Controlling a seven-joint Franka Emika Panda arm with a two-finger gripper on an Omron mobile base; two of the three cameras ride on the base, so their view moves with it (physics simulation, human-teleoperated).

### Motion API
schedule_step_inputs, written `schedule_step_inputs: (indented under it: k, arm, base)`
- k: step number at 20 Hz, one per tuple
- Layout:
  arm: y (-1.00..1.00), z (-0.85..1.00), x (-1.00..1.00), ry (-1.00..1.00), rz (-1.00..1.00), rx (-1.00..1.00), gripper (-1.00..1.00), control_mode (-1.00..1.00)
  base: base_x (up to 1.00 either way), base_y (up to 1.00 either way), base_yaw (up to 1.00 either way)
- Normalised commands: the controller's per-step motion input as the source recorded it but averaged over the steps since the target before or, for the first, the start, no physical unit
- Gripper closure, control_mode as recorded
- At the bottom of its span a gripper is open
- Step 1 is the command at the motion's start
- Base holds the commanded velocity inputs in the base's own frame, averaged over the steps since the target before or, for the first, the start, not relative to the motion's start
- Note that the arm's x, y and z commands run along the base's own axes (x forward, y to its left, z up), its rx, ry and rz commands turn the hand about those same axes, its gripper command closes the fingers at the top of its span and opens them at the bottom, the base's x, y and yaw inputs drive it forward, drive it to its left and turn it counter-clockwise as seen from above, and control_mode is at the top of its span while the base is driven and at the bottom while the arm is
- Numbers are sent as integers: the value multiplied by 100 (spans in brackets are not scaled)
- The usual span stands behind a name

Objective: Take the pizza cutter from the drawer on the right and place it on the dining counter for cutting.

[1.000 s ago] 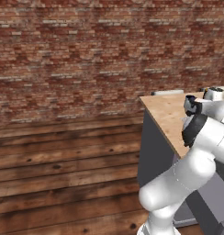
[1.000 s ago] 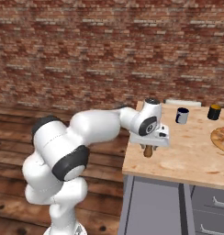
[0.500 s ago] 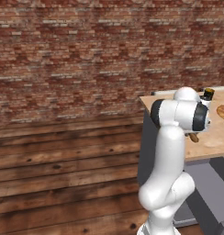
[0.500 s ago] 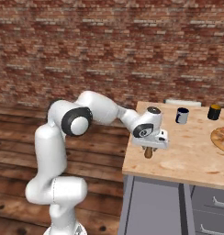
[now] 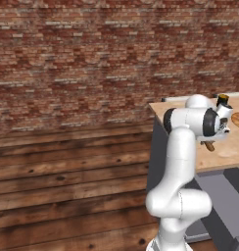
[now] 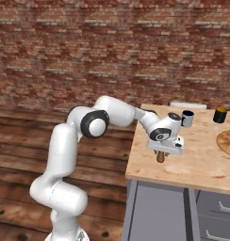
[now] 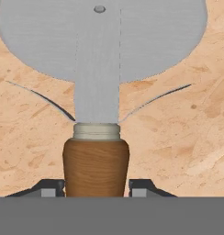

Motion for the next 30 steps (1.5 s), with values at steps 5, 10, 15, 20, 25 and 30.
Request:
schedule_step_inputs:
  k: [5,10,15,20,25,30]
  arm:
    - [0,-35,9,0,0,0,100,-100]
    - [0,-46,12,0,0,-4,100,-100]
    - [0,-8,3,0,0,-1,100,-100]
    - [0,0,0,0,0,0,100,-100]
    - [0,0,0,0,0,0,100,-100]
    - [0,0,1,0,0,0,-100,-100]
  base:
    - [0,0,0]
    - [0,0,0]
    - [0,0,0]
    - [0,0,0]
    - [0,0,0]
    - [0,0,0]
